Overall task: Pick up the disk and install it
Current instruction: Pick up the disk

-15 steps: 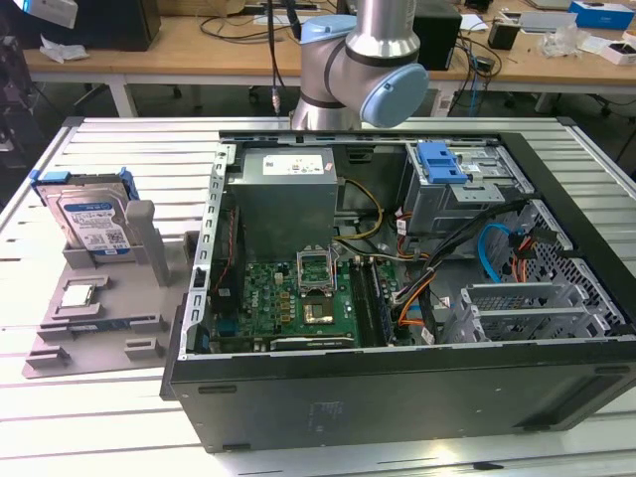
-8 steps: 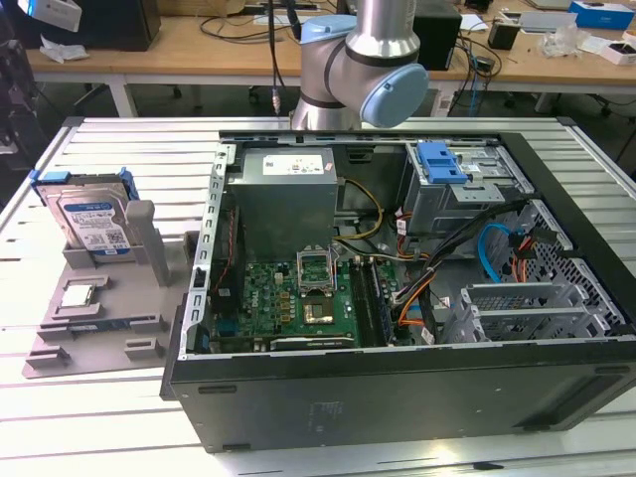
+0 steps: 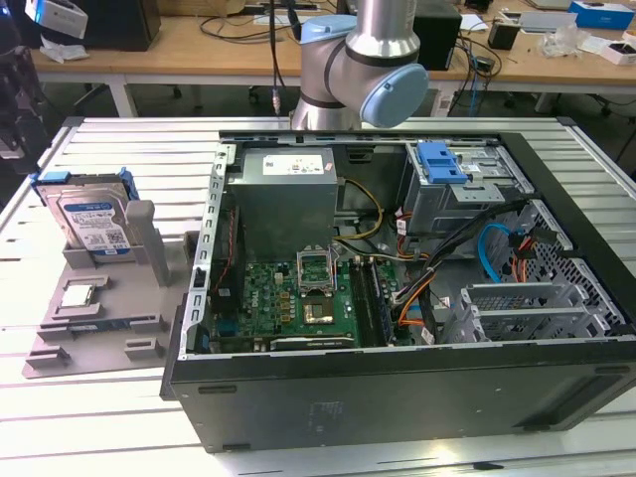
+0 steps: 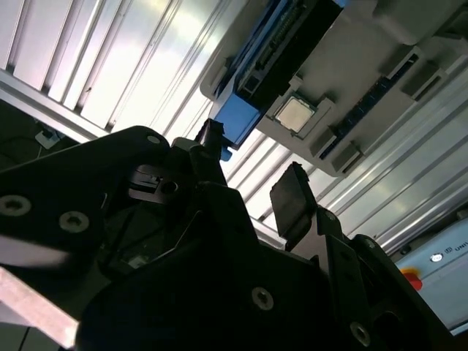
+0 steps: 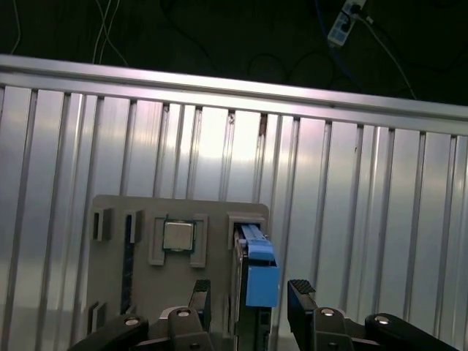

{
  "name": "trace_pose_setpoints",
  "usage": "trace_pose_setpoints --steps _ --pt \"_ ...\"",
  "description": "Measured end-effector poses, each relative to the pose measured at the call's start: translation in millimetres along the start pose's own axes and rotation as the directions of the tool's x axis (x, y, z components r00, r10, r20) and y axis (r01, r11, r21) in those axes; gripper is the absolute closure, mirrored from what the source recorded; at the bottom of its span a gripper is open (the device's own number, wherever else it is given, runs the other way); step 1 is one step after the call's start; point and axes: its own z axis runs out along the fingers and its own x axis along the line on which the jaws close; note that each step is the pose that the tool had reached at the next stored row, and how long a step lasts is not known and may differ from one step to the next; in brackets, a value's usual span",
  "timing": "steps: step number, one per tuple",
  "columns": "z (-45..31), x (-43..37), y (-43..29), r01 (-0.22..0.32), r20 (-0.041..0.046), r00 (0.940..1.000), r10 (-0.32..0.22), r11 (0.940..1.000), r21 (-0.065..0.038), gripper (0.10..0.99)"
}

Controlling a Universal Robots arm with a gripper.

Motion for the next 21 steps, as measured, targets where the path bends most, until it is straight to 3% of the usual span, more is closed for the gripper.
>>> trace_pose_setpoints --steps 4,6,8,12,21 --pt "6.6 -0.7 -2.8 0.000 -0.0040 1.0000 0.000 1.0000 -0.001 0.545" --pt "18.0 -1.9 -5.0 -0.001 -0.0116 0.9999 0.001 1.0000 -0.001 0.545" --pt "25.0 -8.6 -12.3 -0.001 -0.0152 0.9999 0.001 1.0000 -0.002 0.545" --pt "45.0 -12.2 -14.4 -0.001 -0.0176 0.9998 0.001 1.0000 -0.002 0.545" --pt "68.3 -13.7 -18.3 -0.001 -0.0187 0.9998 0.001 1.0000 -0.002 0.545"
